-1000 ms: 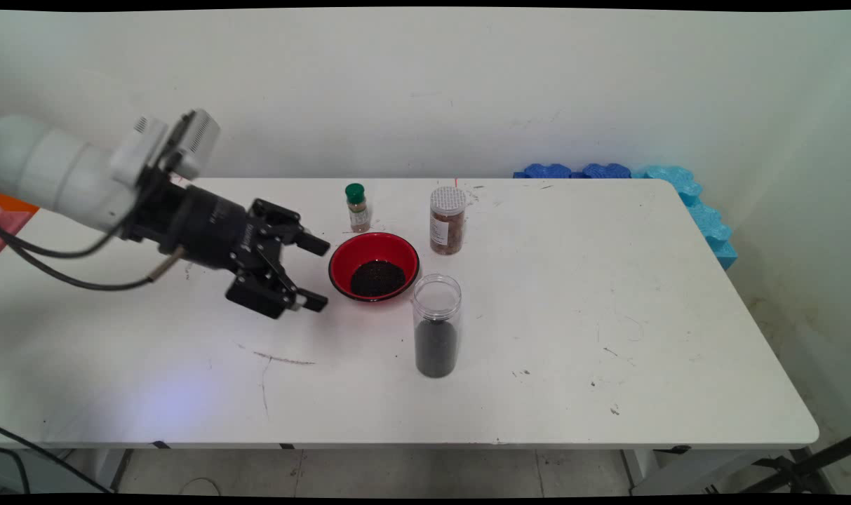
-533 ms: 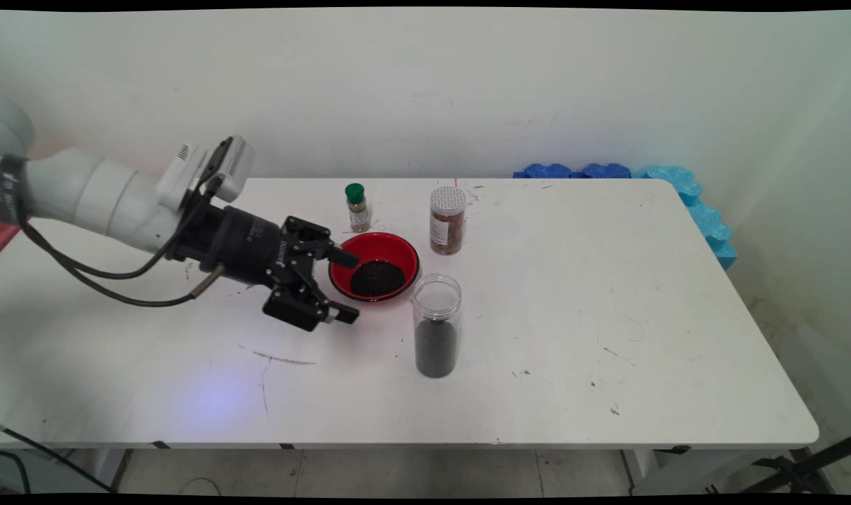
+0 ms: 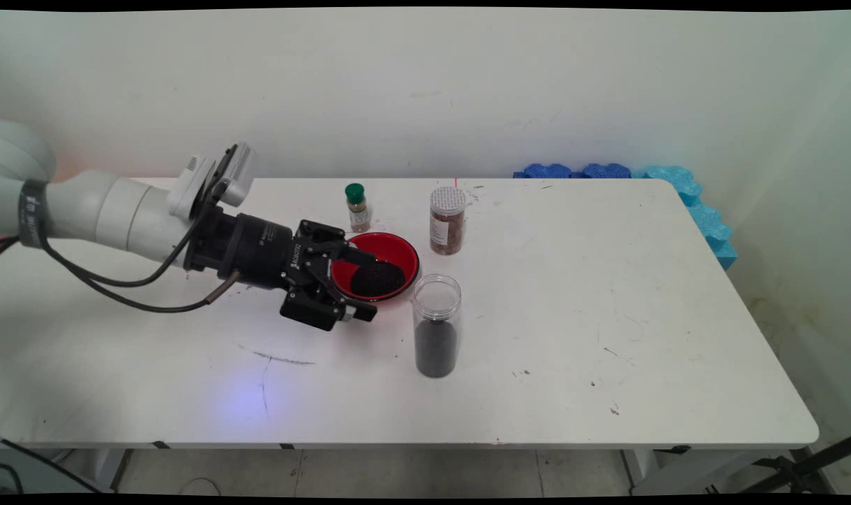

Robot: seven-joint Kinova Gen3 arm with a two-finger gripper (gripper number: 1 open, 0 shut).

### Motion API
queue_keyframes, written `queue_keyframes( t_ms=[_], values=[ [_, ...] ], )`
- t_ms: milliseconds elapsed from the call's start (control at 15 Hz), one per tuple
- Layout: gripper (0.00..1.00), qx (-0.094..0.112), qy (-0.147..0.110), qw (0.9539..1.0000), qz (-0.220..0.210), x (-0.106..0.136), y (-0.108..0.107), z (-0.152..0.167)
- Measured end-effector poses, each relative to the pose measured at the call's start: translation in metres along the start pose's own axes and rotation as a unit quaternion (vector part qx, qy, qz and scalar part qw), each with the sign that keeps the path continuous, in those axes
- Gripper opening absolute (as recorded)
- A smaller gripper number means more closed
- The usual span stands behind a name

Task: Pick up the black seasoning powder from the table

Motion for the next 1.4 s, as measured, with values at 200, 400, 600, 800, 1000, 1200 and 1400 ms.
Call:
queue_keyframes(
  t_ms=[200,400,600,800,1000,1200,1400],
  values=[
    [1.0,0.003,0.02,0.9998,0.001,-0.009,-0.003,0.003],
    [1.0,0.005,0.039,0.9992,-0.001,-0.017,-0.006,0.008],
    [1.0,0.006,0.055,0.9985,-0.002,-0.022,-0.007,0.015],
    [1.0,0.001,0.067,0.9977,-0.001,-0.027,-0.007,0.023],
    [1.0,-0.005,0.075,0.9972,0.002,-0.032,-0.006,0.03],
    [1.0,-0.008,0.08,0.9968,0.006,-0.036,-0.005,0.036],
    [1.0,-0.008,0.083,0.9965,0.01,-0.039,-0.005,0.04]
  ],
)
